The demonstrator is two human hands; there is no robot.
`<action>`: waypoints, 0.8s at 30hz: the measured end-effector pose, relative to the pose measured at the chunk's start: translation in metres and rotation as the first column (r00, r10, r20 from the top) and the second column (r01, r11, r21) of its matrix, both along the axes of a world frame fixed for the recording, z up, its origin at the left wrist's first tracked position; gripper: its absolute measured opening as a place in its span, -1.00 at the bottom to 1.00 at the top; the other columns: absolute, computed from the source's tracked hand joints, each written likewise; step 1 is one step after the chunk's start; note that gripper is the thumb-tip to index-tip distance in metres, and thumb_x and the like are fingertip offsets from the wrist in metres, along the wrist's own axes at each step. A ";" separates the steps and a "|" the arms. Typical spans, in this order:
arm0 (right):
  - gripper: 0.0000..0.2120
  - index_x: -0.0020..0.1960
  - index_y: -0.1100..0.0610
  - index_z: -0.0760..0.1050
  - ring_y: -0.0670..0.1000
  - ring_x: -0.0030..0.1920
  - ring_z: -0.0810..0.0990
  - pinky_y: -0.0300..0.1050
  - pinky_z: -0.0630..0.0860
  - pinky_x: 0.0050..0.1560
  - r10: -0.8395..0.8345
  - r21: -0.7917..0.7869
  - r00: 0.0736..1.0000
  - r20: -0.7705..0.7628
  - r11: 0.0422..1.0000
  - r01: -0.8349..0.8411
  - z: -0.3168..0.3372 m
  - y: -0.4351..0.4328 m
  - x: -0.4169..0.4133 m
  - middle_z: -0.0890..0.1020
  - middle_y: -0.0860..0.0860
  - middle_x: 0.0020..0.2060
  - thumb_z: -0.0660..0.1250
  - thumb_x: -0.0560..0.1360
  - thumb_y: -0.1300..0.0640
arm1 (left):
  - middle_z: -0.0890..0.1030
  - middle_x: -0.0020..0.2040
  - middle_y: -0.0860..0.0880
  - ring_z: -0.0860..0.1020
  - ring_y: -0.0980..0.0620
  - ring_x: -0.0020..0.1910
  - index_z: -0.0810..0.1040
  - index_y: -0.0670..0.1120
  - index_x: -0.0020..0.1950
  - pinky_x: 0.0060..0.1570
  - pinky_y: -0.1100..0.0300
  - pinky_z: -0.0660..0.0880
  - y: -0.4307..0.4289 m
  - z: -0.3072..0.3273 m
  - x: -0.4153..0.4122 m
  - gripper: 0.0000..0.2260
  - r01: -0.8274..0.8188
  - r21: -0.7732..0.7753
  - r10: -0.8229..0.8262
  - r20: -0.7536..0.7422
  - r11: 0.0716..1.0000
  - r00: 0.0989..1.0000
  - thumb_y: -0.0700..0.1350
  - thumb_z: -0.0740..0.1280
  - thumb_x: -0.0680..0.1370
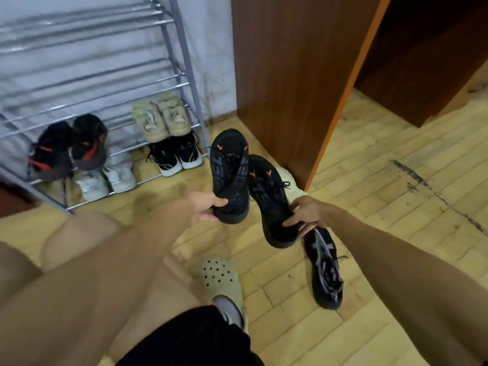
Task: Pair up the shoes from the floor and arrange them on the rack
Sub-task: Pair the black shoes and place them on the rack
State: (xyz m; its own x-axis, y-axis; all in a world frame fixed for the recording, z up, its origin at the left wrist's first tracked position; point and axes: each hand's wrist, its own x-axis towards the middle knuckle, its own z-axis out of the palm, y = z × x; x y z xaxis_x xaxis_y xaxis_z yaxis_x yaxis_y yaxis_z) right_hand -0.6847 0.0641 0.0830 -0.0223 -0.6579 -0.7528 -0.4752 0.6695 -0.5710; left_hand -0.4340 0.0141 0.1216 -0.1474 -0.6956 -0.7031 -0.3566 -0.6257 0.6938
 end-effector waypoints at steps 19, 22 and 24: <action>-0.68 0.23 0.15 0.57 0.05 -0.15 0.68 -0.17 0.62 -0.35 0.128 -0.468 0.990 -0.060 0.872 -0.141 0.090 -0.271 0.169 0.68 0.06 -0.05 0.42 0.49 0.19 | 0.60 0.16 -0.22 0.62 -0.19 -0.03 0.49 -0.38 0.19 -0.23 0.01 0.64 -0.190 0.092 0.164 -0.69 -0.455 -0.263 0.437 -0.128 0.851 0.890 -0.36 0.39 0.46; -0.69 0.22 0.15 0.57 0.08 -0.05 0.66 -0.11 0.63 -0.26 0.057 -0.519 0.992 -0.113 0.848 -0.107 0.093 -0.306 0.182 0.68 0.08 0.03 0.42 0.49 0.16 | 0.60 0.13 -0.19 0.61 -0.18 -0.01 0.50 -0.36 0.18 -0.31 0.01 0.60 -0.232 0.089 0.171 -0.70 -0.510 -0.269 0.482 -0.168 0.817 0.860 -0.36 0.39 0.46; -0.70 0.21 0.17 0.57 0.11 -0.03 0.66 -0.04 0.66 -0.18 0.032 -0.531 0.992 -0.125 0.842 -0.094 0.095 -0.329 0.189 0.67 0.10 0.03 0.41 0.49 0.15 | 0.61 0.05 -0.16 0.61 -0.13 -0.10 0.53 -0.33 0.11 -0.48 0.09 0.58 -0.258 0.084 0.175 -0.76 -0.531 -0.272 0.503 -0.172 0.802 0.847 -0.34 0.40 0.46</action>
State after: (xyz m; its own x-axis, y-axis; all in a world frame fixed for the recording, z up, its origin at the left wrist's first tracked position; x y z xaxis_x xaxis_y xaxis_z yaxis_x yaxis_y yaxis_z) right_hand -0.4955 -0.2644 0.1784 -0.0263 -0.9600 -0.2786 -0.5845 0.2409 -0.7748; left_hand -0.2592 -0.2438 0.2061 0.2435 -0.8584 -0.4515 0.0315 -0.4582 0.8883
